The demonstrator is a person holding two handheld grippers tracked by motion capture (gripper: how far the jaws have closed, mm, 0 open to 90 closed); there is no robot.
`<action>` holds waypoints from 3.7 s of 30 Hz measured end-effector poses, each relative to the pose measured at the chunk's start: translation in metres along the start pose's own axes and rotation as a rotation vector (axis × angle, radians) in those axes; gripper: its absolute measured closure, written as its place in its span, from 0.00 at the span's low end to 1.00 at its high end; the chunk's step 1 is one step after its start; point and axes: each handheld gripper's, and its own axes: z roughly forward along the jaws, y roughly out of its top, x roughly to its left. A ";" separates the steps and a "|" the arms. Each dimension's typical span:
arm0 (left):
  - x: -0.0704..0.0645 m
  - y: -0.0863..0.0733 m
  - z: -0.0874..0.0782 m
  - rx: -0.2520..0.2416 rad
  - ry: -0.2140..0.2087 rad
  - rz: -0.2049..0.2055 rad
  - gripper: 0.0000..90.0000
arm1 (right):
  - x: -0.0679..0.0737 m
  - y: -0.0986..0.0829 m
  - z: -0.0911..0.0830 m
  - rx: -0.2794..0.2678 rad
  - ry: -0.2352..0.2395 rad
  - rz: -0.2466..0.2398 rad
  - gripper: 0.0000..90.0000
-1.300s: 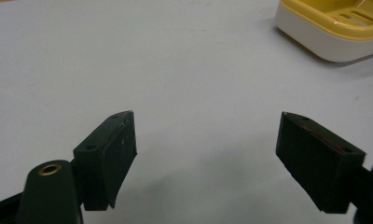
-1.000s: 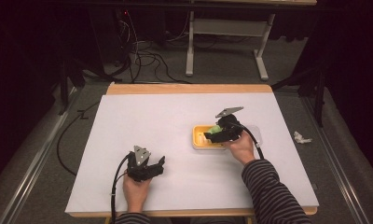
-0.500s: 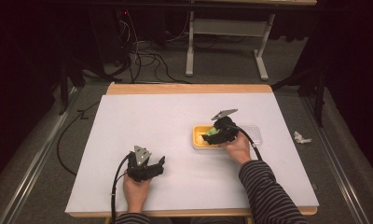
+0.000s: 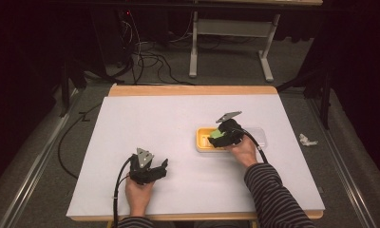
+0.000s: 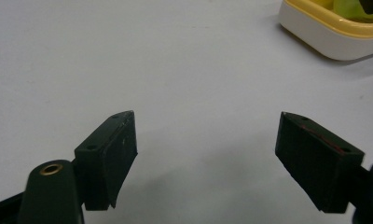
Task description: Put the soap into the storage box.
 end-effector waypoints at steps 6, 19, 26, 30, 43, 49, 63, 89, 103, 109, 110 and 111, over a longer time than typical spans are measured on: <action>0.000 0.000 0.000 0.000 0.001 0.002 0.24 | -0.001 0.002 -0.006 -0.029 -0.010 0.002 0.34; 0.000 0.000 0.000 -0.002 0.002 0.000 0.24 | -0.007 0.001 -0.026 -0.101 0.016 0.041 0.35; 0.000 0.000 0.000 -0.001 0.000 0.000 0.24 | -0.015 -0.002 -0.049 -0.159 0.012 0.067 0.36; 0.000 0.000 0.000 0.001 0.003 -0.001 0.24 | -0.019 -0.005 -0.059 -0.179 0.013 0.081 0.36; 0.001 0.001 0.001 0.006 0.004 -0.014 0.24 | -0.024 -0.012 -0.080 -0.212 0.004 0.084 0.36; 0.002 0.001 0.001 0.008 0.003 -0.026 0.24 | -0.027 -0.016 -0.088 -0.217 -0.012 0.078 0.36; 0.002 0.002 0.000 -0.001 0.003 -0.021 0.23 | -0.031 -0.025 -0.107 -0.244 -0.034 0.095 0.36; 0.003 0.002 0.001 0.005 0.004 -0.031 0.23 | -0.035 -0.049 -0.133 -0.297 -0.052 0.115 0.36; 0.003 0.003 0.001 0.007 0.003 -0.040 0.23 | -0.034 -0.062 -0.147 -0.309 -0.062 0.122 0.36; 0.003 0.002 0.001 0.006 0.002 -0.038 0.23 | -0.033 -0.070 -0.154 -0.314 -0.068 0.126 0.36; 0.003 0.002 0.001 0.004 0.002 -0.037 0.23 | -0.033 -0.071 -0.155 -0.314 -0.067 0.131 0.36; 0.002 0.002 0.001 0.003 0.002 -0.037 0.23 | -0.033 -0.072 -0.156 -0.321 -0.070 0.130 0.36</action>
